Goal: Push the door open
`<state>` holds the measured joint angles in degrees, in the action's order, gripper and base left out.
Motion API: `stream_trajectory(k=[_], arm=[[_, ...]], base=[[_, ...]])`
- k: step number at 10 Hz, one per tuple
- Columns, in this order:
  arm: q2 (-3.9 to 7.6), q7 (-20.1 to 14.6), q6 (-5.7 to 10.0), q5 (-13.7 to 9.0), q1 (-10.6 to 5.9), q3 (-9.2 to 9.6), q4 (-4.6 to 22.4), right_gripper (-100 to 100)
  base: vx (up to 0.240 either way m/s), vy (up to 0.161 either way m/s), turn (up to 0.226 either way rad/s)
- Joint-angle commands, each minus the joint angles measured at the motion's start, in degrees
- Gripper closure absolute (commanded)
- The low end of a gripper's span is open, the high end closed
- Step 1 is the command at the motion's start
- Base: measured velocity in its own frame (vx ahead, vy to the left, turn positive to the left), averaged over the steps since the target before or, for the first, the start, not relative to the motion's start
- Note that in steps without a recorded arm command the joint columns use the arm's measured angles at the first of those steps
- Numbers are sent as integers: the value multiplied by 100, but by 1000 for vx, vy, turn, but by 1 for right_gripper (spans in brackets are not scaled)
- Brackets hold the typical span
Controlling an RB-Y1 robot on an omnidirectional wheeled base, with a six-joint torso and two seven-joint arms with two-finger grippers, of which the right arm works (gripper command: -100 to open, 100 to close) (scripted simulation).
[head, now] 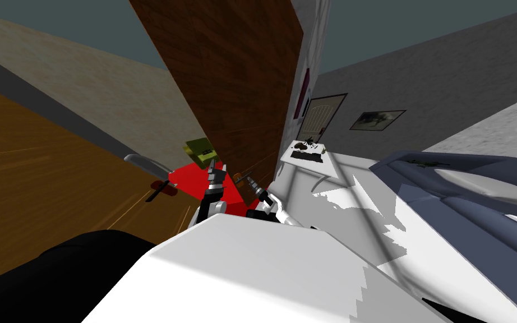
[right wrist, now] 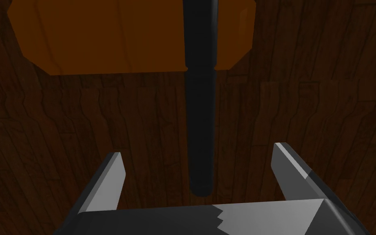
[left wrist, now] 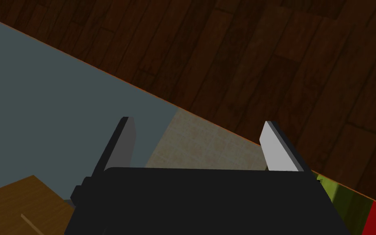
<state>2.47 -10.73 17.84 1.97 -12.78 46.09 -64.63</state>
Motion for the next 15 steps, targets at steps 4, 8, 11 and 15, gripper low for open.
stream_trajectory(k=[4,8,11,15], arm=[[-145,32,37,9,-41,-65,106,-100],[-145,32,37,9,-41,-65,106,100],[-8,68,28,-13,-18,-214,115,-100],[-129,104,3,-33,29,-355,81,-100]], base=[[103,137,19],[-14,-18,0],[-52,-6,-65],[-156,30,-74]])
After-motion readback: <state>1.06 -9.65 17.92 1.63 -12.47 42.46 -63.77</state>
